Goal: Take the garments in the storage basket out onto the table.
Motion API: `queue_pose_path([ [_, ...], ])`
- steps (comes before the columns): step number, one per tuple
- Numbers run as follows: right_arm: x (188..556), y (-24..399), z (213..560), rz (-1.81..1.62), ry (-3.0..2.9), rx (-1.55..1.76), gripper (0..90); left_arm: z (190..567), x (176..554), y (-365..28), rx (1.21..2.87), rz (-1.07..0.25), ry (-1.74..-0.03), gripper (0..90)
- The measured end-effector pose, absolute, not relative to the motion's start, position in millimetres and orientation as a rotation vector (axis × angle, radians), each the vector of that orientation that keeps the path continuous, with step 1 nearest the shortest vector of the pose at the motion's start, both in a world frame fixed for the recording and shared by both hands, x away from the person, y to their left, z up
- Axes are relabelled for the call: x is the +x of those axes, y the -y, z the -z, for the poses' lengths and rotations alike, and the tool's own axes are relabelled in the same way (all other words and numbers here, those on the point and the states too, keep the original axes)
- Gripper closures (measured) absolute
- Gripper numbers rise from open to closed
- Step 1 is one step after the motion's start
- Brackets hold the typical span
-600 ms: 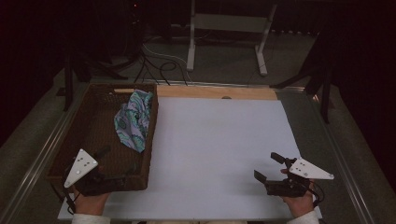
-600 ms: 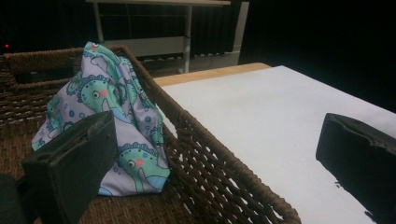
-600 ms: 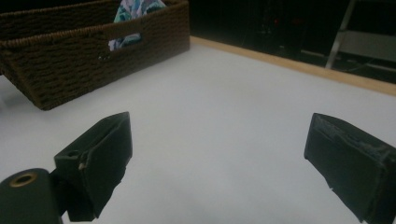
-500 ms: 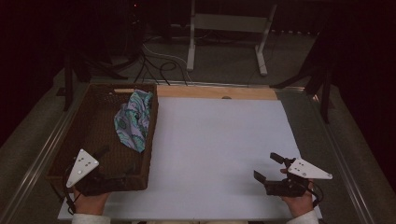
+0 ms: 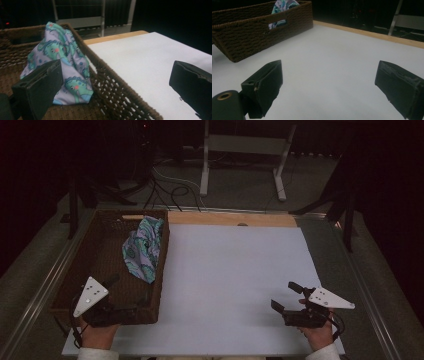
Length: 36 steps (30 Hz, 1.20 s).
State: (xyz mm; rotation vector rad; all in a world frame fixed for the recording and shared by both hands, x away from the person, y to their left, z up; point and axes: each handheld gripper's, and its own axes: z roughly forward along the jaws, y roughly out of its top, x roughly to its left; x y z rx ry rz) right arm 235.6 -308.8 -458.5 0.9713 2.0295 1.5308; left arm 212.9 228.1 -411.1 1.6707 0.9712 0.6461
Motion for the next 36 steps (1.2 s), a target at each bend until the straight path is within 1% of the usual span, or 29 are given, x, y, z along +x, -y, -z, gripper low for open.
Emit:
queue_pose_path([
  [17, 235.4, 309.3, 458.3, -1.539, -2.017, 0.992, 7.7, 394.0, 224.5, -231.1, 1.642, -0.638, -0.972, 0.0],
  [21, 235.9, 309.7, 458.5, -1.523, -2.017, 1.003, 7.7, 388.4, 230.6, -233.6, 1.596, -0.587, -0.975, 0.0],
  [36, 236.0, 310.6, 458.1, -1.525, -2.009, 1.019, 7.7, 374.5, 244.7, -237.9, 1.614, -0.596, -0.985, 0.0],
])
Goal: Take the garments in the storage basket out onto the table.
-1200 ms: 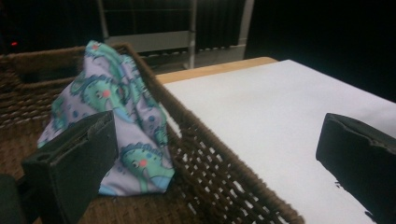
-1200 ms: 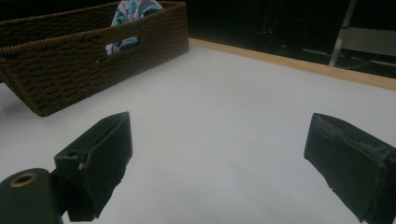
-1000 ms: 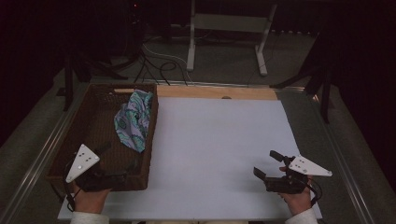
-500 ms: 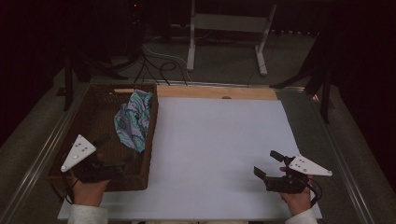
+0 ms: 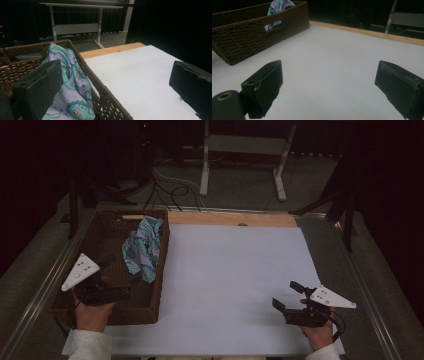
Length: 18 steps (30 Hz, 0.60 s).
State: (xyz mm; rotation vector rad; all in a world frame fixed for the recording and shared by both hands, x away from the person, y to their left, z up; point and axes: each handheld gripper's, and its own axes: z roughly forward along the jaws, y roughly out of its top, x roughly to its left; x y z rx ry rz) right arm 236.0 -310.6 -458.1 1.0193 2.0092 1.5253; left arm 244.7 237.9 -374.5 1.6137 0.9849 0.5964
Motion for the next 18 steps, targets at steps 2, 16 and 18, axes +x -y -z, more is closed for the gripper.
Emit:
queue_pose_path([
  [2, 236.0, 310.5, 458.2, -1.525, -2.010, 1.017, 7.7, 373.0, 247.5, -239.4, 1.621, -0.608, -0.992, 0.0],
  [16, 236.1, 312.1, 458.2, -1.531, -1.997, 1.028, 7.7, 365.5, 266.5, -243.5, 1.659, -0.605, -1.017, 0.0],
  [18, 236.2, 312.6, 458.3, -1.530, -1.998, 1.023, 7.7, 363.9, 268.8, -243.8, 1.659, -0.604, -1.017, 0.0],
])
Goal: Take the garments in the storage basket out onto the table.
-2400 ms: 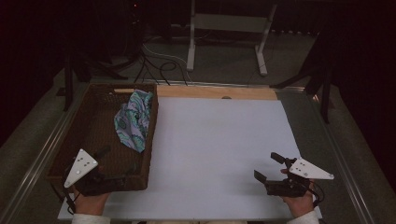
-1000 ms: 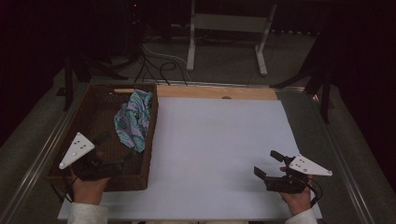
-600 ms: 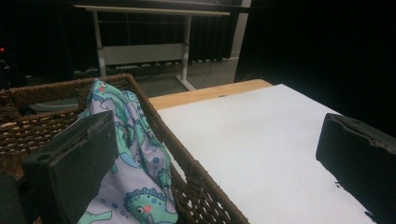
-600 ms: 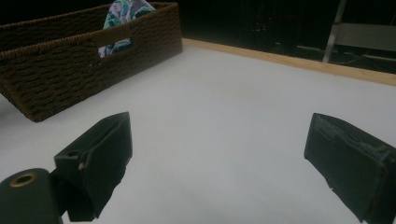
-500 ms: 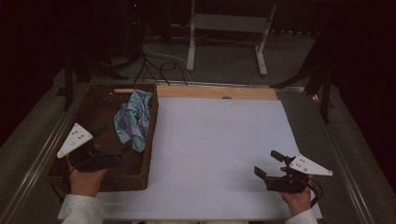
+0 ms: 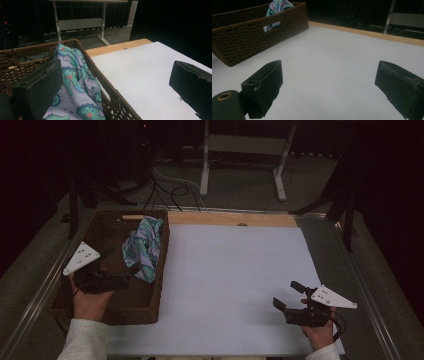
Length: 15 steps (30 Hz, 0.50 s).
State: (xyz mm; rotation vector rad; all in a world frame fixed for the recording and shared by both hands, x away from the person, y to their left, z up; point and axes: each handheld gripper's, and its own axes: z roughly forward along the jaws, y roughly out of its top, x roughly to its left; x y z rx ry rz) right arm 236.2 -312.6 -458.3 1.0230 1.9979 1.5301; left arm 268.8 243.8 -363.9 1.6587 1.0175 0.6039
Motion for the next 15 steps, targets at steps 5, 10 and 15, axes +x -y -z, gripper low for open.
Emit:
queue_pose_path([
  [5, 236.1, 312.3, 458.2, -1.531, -1.997, 1.025, 7.7, 359.6, 273.2, -245.5, 1.663, -0.605, -1.017, 0.0],
  [10, 236.2, 312.3, 458.2, -1.531, -1.999, 1.020, 7.7, 355.7, 278.6, -246.7, 1.663, -0.603, -1.015, 0.0],
  [15, 236.2, 311.9, 458.5, -1.529, -2.000, 1.019, 7.7, 351.6, 284.5, -246.0, 1.664, -0.595, -0.997, 0.0],
])
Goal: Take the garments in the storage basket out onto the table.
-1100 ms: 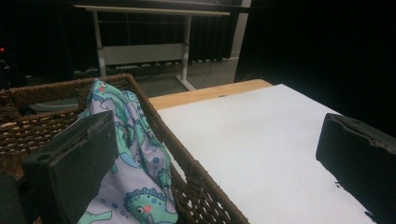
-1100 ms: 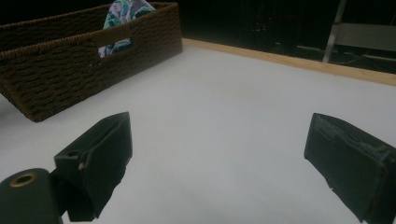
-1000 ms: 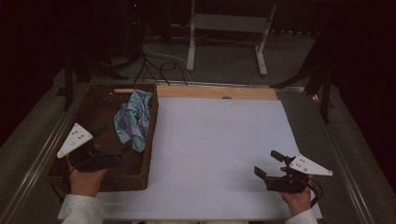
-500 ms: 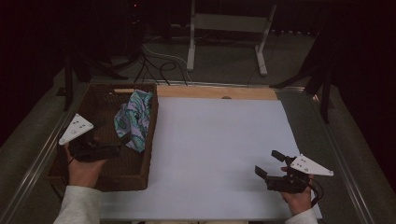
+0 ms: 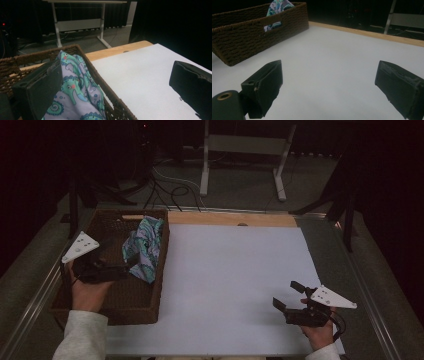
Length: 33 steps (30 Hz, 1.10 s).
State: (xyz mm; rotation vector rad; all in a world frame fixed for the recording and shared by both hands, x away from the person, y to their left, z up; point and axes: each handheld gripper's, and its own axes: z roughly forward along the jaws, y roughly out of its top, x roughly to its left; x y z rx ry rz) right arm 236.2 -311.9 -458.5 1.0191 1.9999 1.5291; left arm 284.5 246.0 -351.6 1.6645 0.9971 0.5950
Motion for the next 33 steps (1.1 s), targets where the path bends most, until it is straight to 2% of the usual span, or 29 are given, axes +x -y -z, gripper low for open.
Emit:
queue_pose_path([
  [33, 235.7, 312.4, 459.0, -1.526, -2.006, 1.015, 7.7, 338.4, 330.8, -243.5, 1.755, -0.605, -1.005, 0.0],
])
